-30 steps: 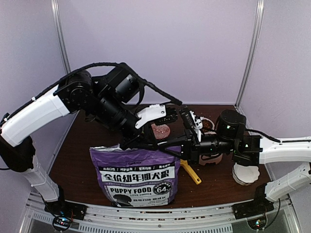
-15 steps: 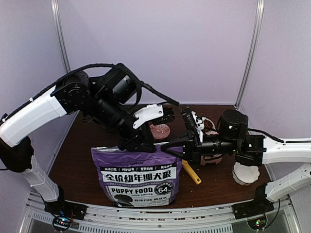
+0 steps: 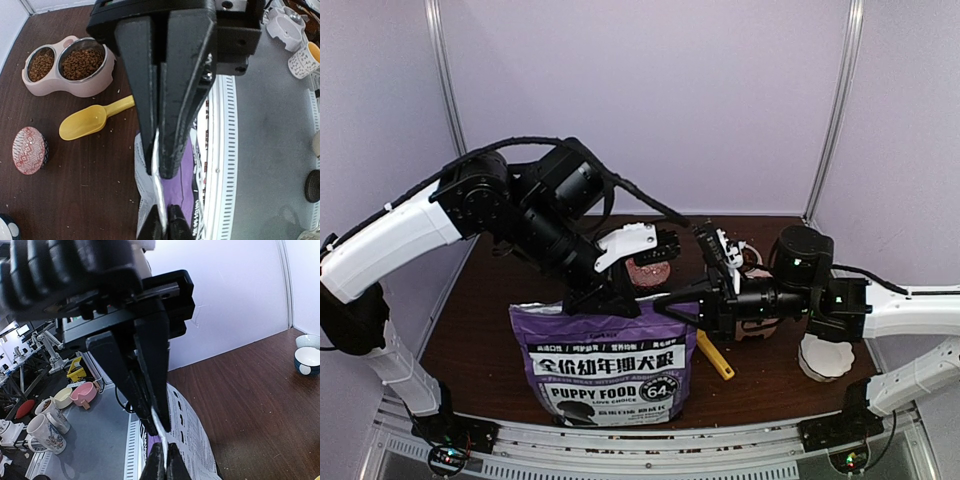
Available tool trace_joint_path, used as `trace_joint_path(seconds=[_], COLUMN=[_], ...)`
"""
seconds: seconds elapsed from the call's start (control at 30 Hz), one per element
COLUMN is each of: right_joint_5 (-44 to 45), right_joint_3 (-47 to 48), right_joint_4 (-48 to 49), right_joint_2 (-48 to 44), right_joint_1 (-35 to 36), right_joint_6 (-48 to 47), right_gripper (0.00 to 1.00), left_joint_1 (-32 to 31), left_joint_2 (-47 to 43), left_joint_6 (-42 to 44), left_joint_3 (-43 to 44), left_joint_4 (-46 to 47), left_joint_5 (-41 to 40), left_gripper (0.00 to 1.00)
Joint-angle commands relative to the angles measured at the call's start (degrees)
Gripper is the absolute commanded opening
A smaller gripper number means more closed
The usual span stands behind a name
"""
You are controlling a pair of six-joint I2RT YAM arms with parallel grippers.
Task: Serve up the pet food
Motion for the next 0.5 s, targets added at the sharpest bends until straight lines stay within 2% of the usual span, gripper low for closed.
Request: trace_joint_path(seconds=[0.0, 0.2, 0.23, 0.27, 0.33, 0.47], right_joint_5=[2.36, 3.29, 3.44, 3.53, 3.86, 4.3], right_joint_3=[-0.17, -0.64, -0.73, -0.78, -0.77, -0.87], right_joint_4=[2.27, 2.0, 1.88, 1.71, 1.46, 0.95], right_joint_2=[-2.93, -4.0, -4.18, -4.25, -4.56, -4.93], right_joint_1=[-0.03, -0.03, -0.09, -0.11, -0.07, -0.14], right_joint_6=[-0.47, -0.73, -0.74, -0.79, -0.95, -1.33], right_gripper=[0.0, 0.0, 0.0, 0.0, 0.0, 0.0], left_joint_1=[-0.05, -0.05, -0.05, -0.05, -0.05, -0.04], left_joint_2=[-0.11, -0.65, -0.73, -0.73, -0.77, -0.99], left_joint_6=[0.05, 0.18, 0.19, 0.19, 0.19, 0.1], left_joint_3=[-0.87, -0.74, -0.7, -0.7, -0.7, -1.2], left_joint_4=[-0.82, -1.1, -1.2, -1.46, -2.21, -3.46], left_joint_5=[1.14, 0.11, -0.22, -0.6, -1.14, -2.08], left_gripper=[0.0, 0.0, 0.03, 0.12, 0.22, 0.29])
